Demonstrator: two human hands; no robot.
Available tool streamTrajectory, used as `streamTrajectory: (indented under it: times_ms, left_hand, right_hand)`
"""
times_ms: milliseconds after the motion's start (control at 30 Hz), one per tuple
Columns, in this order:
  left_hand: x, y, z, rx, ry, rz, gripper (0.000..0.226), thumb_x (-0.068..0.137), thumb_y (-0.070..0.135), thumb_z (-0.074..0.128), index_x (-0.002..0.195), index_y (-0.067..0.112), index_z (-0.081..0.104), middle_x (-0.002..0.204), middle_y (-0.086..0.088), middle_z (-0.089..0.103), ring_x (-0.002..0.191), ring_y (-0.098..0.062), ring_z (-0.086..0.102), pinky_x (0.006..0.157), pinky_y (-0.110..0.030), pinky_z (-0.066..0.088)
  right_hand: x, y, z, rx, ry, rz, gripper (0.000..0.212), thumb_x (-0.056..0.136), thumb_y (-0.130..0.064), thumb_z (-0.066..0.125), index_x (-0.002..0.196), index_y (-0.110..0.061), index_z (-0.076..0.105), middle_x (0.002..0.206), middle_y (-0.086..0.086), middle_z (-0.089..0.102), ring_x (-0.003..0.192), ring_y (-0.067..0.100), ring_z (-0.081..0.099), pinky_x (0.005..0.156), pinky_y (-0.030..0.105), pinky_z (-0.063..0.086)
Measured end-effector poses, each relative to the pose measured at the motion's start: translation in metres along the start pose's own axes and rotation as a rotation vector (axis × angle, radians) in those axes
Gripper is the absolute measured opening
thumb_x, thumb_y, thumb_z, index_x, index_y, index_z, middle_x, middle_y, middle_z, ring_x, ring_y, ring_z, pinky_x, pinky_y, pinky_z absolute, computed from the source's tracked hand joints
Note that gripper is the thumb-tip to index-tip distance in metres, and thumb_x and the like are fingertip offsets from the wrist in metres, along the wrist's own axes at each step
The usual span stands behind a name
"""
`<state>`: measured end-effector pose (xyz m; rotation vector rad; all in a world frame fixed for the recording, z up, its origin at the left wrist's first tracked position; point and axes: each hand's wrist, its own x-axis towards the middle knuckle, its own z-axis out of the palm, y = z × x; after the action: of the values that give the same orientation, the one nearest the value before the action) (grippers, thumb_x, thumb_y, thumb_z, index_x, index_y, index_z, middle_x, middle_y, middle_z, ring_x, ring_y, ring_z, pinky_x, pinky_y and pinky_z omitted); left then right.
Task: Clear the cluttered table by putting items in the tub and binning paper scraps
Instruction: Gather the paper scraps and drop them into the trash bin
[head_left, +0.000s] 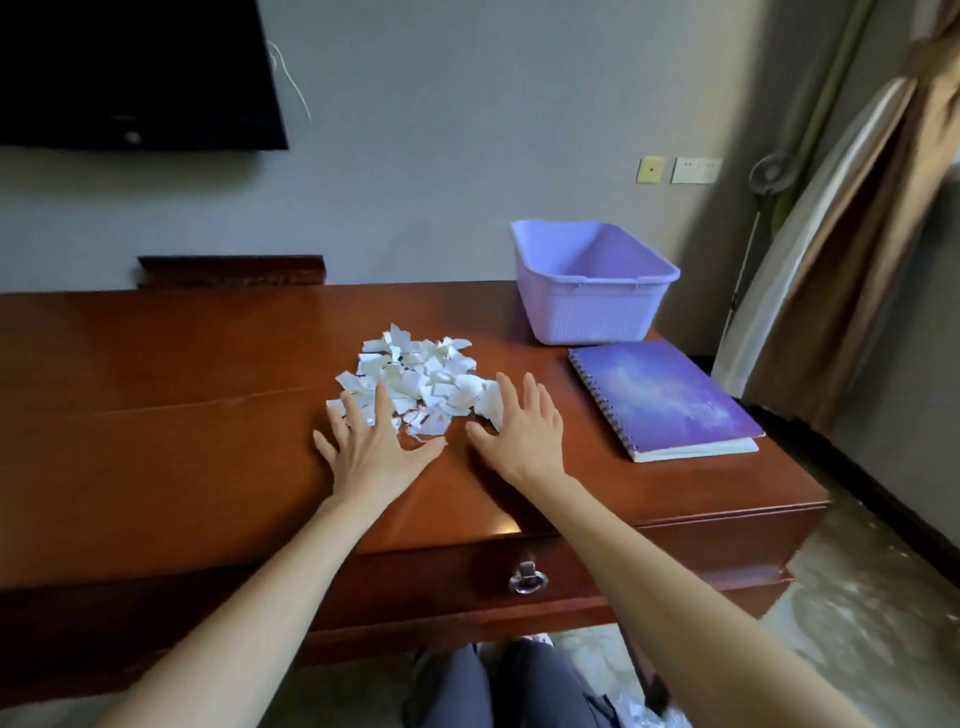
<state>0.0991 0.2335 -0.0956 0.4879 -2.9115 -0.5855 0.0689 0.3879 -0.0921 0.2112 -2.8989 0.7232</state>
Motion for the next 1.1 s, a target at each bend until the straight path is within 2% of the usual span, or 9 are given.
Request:
streamTrajectory:
  times_ms: [133, 267, 367, 533, 633, 700, 800, 933, 1100]
  left_hand:
    - [0.028, 0.004, 0.008, -0.011, 0.041, 0.049, 0.094, 0.077, 0.072, 0.046, 0.15, 0.033, 0.001, 0.158, -0.008, 0.004, 0.146, -0.031, 0.001, 0.117, -0.048, 0.006]
    - [0.046, 0.007, 0.012, 0.069, 0.161, 0.089, 0.065, 0.087, 0.055, 0.045, 0.144, 0.027, 0.032, 0.14, -0.006, 0.038, 0.132, -0.027, 0.032, 0.109, -0.039, 0.025]
    - [0.053, 0.01, 0.011, 0.162, 0.199, 0.147, 0.046, 0.094, 0.041, 0.042, 0.133, 0.017, 0.045, 0.128, -0.007, 0.046, 0.122, -0.025, 0.04, 0.101, -0.034, 0.032]
    - [0.062, 0.015, 0.009, 0.185, 0.225, 0.145, 0.035, 0.098, 0.027, 0.042, 0.129, 0.01, 0.042, 0.127, -0.01, 0.043, 0.113, -0.025, 0.051, 0.089, -0.033, 0.044]
    - [0.067, 0.017, 0.008, 0.174, 0.241, 0.124, 0.029, 0.099, 0.02, 0.043, 0.127, 0.01, 0.041, 0.126, -0.01, 0.044, 0.101, -0.026, 0.061, 0.07, -0.03, 0.043]
    - [0.069, 0.018, 0.006, 0.159, 0.262, 0.112, 0.029, 0.1, 0.019, 0.042, 0.127, 0.01, 0.041, 0.128, -0.009, 0.047, 0.1, -0.027, 0.064, 0.069, -0.03, 0.045]
    - [0.068, 0.02, 0.001, 0.078, 0.283, 0.081, 0.032, 0.099, 0.024, 0.043, 0.128, 0.009, 0.042, 0.128, -0.009, 0.053, 0.106, -0.03, 0.062, 0.077, -0.034, 0.05]
    - [0.066, 0.024, -0.015, -0.098, 0.348, 0.006, 0.029, 0.098, 0.021, 0.045, 0.122, 0.005, 0.047, 0.122, -0.013, 0.059, 0.107, -0.036, 0.06, 0.08, -0.039, 0.048]
    - [0.068, 0.046, -0.047, -0.277, 0.452, 0.021, 0.025, 0.098, 0.019, 0.044, 0.114, 0.002, 0.052, 0.11, -0.018, 0.062, 0.099, -0.037, 0.059, 0.071, -0.037, 0.043]
  right_hand:
    - [0.032, -0.001, 0.01, -0.115, -0.014, -0.066, 0.071, 0.088, -0.054, 0.045, 0.148, -0.026, 0.018, 0.157, 0.01, 0.013, 0.145, 0.028, 0.014, 0.116, 0.043, 0.014]
    - [0.054, -0.006, 0.016, -0.155, -0.019, -0.118, 0.052, 0.09, -0.048, 0.045, 0.134, -0.021, 0.04, 0.133, 0.006, 0.044, 0.124, 0.028, 0.039, 0.103, 0.038, 0.032]
    - [0.064, -0.012, 0.017, -0.189, 0.014, -0.179, 0.038, 0.091, -0.041, 0.044, 0.118, -0.014, 0.051, 0.12, 0.007, 0.051, 0.114, 0.026, 0.043, 0.093, 0.035, 0.037]
    - [0.069, -0.017, 0.014, -0.063, 0.035, -0.174, 0.028, 0.088, -0.028, 0.049, 0.108, -0.008, 0.042, 0.113, 0.008, 0.049, 0.108, 0.027, 0.046, 0.077, 0.034, 0.04]
    - [0.067, -0.017, 0.011, 0.003, 0.052, -0.146, 0.015, 0.091, -0.02, 0.043, 0.092, -0.012, 0.031, 0.101, 0.013, 0.057, 0.083, 0.036, 0.051, 0.066, 0.034, 0.034]
    - [0.066, -0.017, 0.008, 0.006, 0.074, -0.14, 0.012, 0.092, -0.018, 0.039, 0.091, -0.011, 0.03, 0.095, 0.016, 0.062, 0.071, 0.035, 0.044, 0.063, 0.035, 0.033]
    - [0.066, -0.016, 0.006, 0.059, 0.154, -0.086, 0.013, 0.095, -0.019, 0.038, 0.097, -0.007, 0.042, 0.093, 0.017, 0.065, 0.072, 0.034, 0.046, 0.065, 0.036, 0.036]
    - [0.073, -0.008, 0.006, 0.246, 0.26, 0.124, 0.025, 0.096, -0.028, 0.045, 0.104, -0.005, 0.048, 0.101, 0.014, 0.067, 0.093, 0.036, 0.06, 0.076, 0.036, 0.043]
    - [0.089, -0.006, -0.008, 0.597, 0.391, 0.39, 0.026, 0.094, -0.028, 0.051, 0.097, -0.003, 0.058, 0.1, 0.014, 0.067, 0.1, 0.03, 0.06, 0.079, 0.03, 0.041]
